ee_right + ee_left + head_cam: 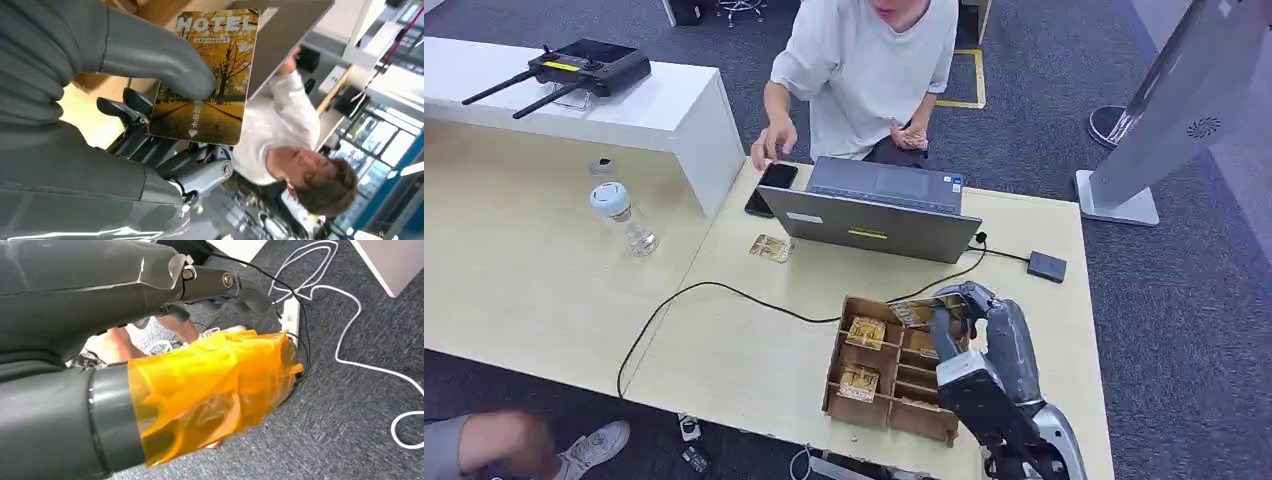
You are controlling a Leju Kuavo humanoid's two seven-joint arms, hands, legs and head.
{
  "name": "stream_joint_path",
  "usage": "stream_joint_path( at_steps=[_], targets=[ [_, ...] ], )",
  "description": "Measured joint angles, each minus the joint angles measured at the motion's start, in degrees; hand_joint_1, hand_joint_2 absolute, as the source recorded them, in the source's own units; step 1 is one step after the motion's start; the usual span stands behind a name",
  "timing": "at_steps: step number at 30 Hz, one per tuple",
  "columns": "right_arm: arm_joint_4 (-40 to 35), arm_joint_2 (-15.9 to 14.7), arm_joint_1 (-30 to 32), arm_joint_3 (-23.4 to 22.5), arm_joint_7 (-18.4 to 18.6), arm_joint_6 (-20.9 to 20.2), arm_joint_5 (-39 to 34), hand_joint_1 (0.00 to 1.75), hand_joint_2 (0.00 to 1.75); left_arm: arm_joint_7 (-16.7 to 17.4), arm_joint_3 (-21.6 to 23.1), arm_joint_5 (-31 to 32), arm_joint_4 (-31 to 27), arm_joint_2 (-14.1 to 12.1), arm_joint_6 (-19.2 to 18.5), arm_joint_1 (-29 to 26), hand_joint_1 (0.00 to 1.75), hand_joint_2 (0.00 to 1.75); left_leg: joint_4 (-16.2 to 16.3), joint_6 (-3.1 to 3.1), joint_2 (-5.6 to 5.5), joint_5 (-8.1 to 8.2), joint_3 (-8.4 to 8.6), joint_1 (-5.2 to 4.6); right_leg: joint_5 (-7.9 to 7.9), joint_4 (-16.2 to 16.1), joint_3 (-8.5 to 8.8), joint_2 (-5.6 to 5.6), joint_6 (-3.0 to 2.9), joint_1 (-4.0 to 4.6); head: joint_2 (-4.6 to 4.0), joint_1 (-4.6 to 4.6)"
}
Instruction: Pass the card to the sensor for recognition and then transmit it.
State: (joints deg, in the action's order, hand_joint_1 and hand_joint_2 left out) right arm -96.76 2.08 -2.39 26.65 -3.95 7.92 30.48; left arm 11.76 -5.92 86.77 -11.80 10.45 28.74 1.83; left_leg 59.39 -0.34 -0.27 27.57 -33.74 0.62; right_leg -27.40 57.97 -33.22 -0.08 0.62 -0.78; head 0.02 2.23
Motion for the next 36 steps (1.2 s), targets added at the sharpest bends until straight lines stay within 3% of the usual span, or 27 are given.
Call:
stream_joint_path(
  at_steps=[6, 12, 23, 36],
  targets=[
    [-1.6, -2.4, 3.3, -1.5, -1.1, -3.5, -9.9, 1.75, 1.75, -0.5, -0.5, -0.6, 0.0, 0.0, 1.3, -0.4, 0.00, 0.00, 0.0, 0.02, -0.01, 0.02, 0.00, -0.01, 0.00, 0.0, 0.00, -0.01, 0.01, 0.00, 0.00, 0.00],
    [-2.9, -5.9, 8.5, -3.3, -1.0, -4.2, -13.6, 1.75, 1.75, -0.5, -1.3, -1.5, 0.0, -0.2, 1.9, -0.7, 0.00, 0.00, 0.0, 0.02, -0.01, 0.05, -0.01, -0.01, -0.02, 0.0, 0.00, -0.02, 0.02, -0.01, 0.00, 0.00],
    [-3.6, -11.1, 16.4, -5.1, 0.8, 0.2, -17.3, 1.75, 1.75, -1.0, -2.4, -2.4, 0.0, -0.2, 3.2, -1.0, 0.00, 0.00, 0.0, 0.03, -0.01, 0.06, -0.01, -0.01, -0.02, 0.0, 0.00, -0.01, 0.01, 0.00, 0.00, 0.00],
    [-3.9, -15.9, 19.8, -5.7, 5.3, 3.1, -19.6, 1.75, 1.75, -0.5, -3.2, -2.5, 0.0, -0.2, 3.8, -1.1, 0.00, 0.00, 0.0, 0.04, 0.00, 0.07, -0.02, -0.01, -0.02, 0.0, 0.01, -0.01, 0.02, -0.01, 0.00, 0.00]
  ],
)
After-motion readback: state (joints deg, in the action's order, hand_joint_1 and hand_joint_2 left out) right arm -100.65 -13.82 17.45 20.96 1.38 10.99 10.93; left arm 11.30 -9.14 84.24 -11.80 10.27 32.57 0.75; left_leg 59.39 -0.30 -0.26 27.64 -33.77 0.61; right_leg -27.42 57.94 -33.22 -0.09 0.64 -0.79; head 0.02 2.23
